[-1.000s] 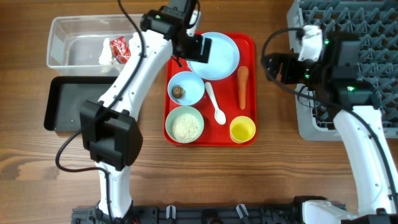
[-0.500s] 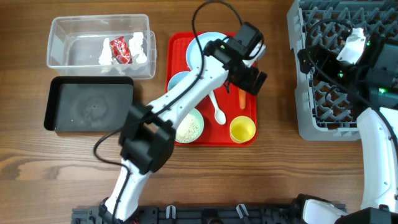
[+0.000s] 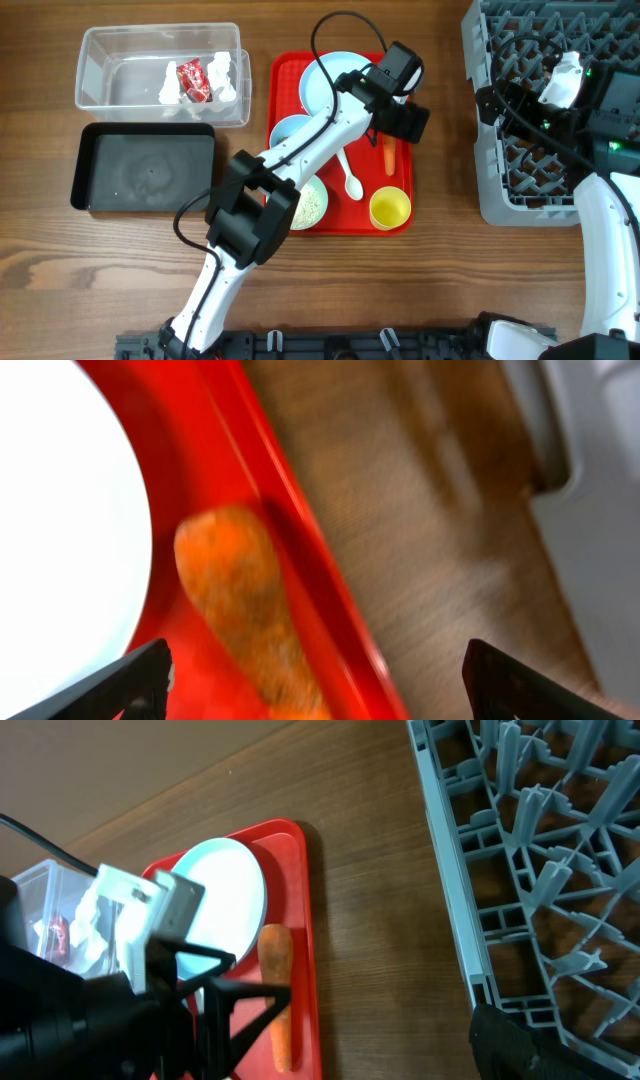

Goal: Sort waste into correct bins and load items into the dishwasher rack
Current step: 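Reach the left gripper to the carrot on the red tray and grasp it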

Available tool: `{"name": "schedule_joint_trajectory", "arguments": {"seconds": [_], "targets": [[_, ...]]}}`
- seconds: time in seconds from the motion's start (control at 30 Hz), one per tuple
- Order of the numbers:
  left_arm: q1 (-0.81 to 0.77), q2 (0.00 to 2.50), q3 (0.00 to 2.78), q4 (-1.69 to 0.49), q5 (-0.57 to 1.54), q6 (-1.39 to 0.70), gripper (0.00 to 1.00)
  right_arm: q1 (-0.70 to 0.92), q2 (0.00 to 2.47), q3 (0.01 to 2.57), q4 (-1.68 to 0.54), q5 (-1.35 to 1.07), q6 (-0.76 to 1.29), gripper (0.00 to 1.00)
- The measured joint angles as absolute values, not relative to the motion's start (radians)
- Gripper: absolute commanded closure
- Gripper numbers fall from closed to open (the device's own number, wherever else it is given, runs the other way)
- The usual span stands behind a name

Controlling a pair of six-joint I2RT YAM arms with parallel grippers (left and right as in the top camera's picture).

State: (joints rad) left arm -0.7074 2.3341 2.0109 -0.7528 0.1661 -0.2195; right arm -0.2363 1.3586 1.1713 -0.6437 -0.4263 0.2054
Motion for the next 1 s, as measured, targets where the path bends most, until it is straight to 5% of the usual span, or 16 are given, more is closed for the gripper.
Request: {"name": "schedule_joint_trajectory", "arguments": {"seconds": [0.3,0.47,0.6,1.0], "targets": [[-0.715,2.418,2.011,-0.793,0.089,-0.396,0.15,-0.237,1.359,1.171,-0.644,-0.426,0.205,0.00],[-0.715,2.419,2.012,-0.793,0.058,-0.455,0.47,-0.236,1.359,1.171,-0.644,-0.426,0.205,0.00],[-0.718,2.420,2.012,-0.792,0.037,-0.486,0.62,-0.236,1.359,1.171,-0.644,-0.426,0.205,0.00],[-0.757,2.421,2.012,-0.757,0.004,-0.498,0.68,-0.237,1.359,1.171,-0.646,-0.426,0.205,0.00]]}}
